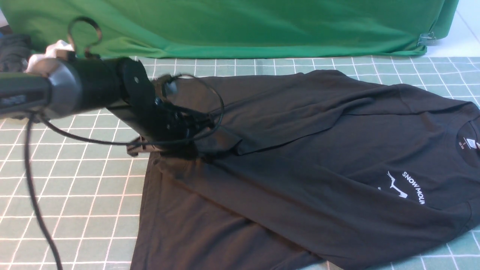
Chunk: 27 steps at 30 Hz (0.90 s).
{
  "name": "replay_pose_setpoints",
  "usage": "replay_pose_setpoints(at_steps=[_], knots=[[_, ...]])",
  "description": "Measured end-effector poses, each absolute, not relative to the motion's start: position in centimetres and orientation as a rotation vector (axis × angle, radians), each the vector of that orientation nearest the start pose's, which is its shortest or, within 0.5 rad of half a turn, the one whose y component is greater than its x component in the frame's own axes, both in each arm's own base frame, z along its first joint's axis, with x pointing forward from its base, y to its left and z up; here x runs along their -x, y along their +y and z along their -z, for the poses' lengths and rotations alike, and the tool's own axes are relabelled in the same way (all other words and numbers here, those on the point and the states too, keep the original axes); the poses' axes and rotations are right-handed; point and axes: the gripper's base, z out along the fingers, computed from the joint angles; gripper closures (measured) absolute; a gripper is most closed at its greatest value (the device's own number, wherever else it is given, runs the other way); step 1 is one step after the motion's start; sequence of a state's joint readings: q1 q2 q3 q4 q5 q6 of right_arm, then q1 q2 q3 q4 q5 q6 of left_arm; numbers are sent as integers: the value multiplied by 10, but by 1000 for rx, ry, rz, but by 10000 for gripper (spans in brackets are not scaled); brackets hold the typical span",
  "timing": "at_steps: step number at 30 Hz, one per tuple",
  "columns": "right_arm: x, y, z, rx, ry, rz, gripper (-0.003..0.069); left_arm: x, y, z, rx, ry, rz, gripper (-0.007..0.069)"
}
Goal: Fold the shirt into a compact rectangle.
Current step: 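Fold the left side of the dark shirt inward over its body with the left gripper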
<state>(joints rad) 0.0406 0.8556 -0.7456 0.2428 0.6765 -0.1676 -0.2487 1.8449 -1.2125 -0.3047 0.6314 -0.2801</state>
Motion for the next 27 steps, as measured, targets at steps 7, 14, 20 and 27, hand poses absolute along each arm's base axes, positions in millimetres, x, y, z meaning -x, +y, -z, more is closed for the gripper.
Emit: replay_pose_setpoints(at_steps=[7, 14, 20, 27], knots=[[-164, 20, -321, 100, 2253, -205, 421, -343, -102, -214, 247, 2838, 389, 604], [-164, 20, -321, 100, 2253, -205, 421, -338, -95, -211, 200, 2901, 259, 604], [-164, 20, -321, 101, 2253, -205, 421, -337, -93, -211, 209, 2913, 233, 604], [-164, 20, -321, 101, 2253, -205, 421, -334, -90, -210, 184, 2947, 174, 604]])
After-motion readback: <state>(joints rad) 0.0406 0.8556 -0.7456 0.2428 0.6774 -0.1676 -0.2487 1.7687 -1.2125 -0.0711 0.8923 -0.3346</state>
